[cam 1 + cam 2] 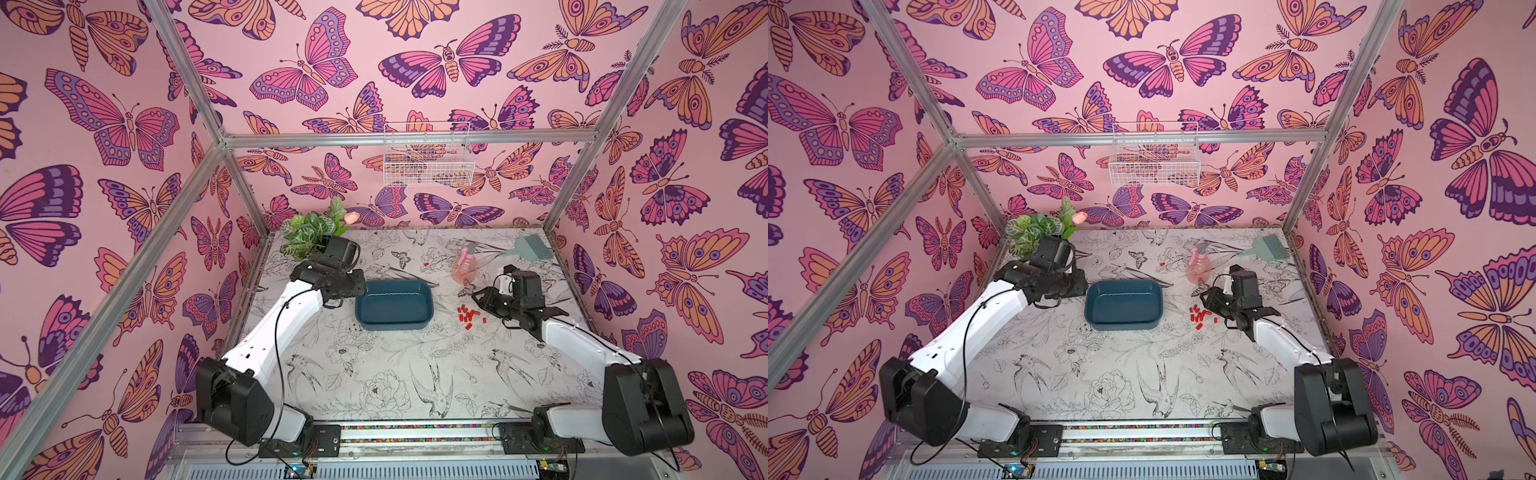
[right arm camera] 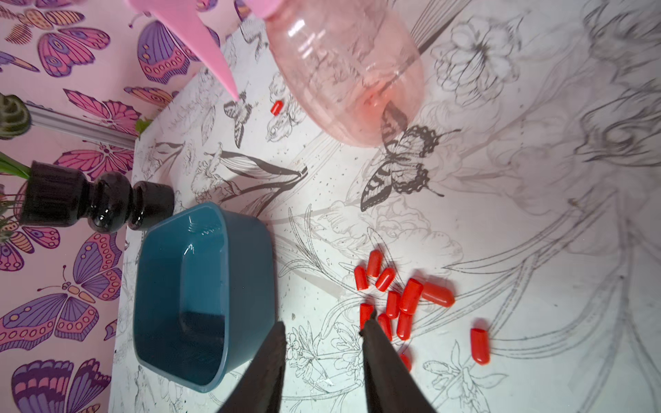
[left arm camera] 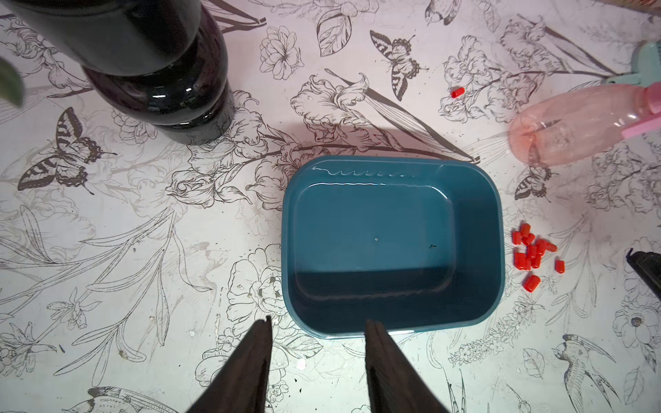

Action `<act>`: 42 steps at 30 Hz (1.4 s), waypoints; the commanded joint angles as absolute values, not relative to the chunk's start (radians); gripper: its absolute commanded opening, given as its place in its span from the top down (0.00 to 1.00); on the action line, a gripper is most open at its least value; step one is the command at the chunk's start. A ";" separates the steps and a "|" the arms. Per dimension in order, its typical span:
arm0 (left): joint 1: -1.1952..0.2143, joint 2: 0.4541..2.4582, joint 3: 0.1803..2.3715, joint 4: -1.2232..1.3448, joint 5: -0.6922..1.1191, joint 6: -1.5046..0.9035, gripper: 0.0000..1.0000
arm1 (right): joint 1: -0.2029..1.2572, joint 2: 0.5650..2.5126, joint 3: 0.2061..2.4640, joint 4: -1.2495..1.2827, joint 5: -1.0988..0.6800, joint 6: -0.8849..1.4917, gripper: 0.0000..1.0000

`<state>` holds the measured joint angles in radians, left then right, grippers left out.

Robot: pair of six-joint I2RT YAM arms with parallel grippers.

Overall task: Take the screw protection sleeves out of the storage box
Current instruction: Adjust the storage box at the center of the board, then reset both arms

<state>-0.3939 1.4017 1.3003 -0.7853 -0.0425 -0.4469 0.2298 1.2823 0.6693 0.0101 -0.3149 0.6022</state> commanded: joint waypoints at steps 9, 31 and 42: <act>-0.396 1.154 1.125 -0.692 -0.103 -0.483 0.52 | 0.239 1.120 0.622 0.017 -0.151 0.581 0.61; -0.381 0.903 0.871 -0.568 -0.063 -0.589 0.28 | 0.250 0.973 0.603 -0.016 -0.124 0.565 0.60; -0.379 0.837 0.850 -0.572 -0.089 -0.553 0.27 | 0.251 0.862 0.579 -0.041 -0.121 0.562 0.60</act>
